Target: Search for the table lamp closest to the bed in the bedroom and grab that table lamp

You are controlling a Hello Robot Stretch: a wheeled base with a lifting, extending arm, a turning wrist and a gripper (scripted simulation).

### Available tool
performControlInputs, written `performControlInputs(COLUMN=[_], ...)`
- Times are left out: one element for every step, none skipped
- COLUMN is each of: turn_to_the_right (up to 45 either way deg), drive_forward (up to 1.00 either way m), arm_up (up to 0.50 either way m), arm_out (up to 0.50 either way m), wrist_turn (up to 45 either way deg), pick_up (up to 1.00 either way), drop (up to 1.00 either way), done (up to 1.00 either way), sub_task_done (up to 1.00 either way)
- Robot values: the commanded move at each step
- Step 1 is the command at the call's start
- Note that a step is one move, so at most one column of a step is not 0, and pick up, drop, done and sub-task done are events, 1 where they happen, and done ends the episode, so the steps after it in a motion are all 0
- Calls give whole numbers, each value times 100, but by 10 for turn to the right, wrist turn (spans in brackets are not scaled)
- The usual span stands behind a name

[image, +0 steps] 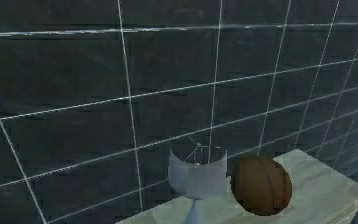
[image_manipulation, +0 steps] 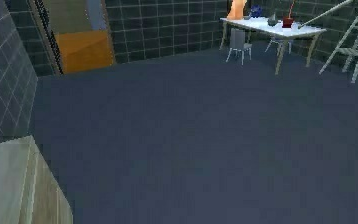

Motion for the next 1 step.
performControlInputs(turn_to_the_right=[-450], drive_forward=[0], arm_up=[0], arm_out=[0], wrist_turn=[0], pick_up=[0], drop=[0], done=[0], sub_task_done=[0])
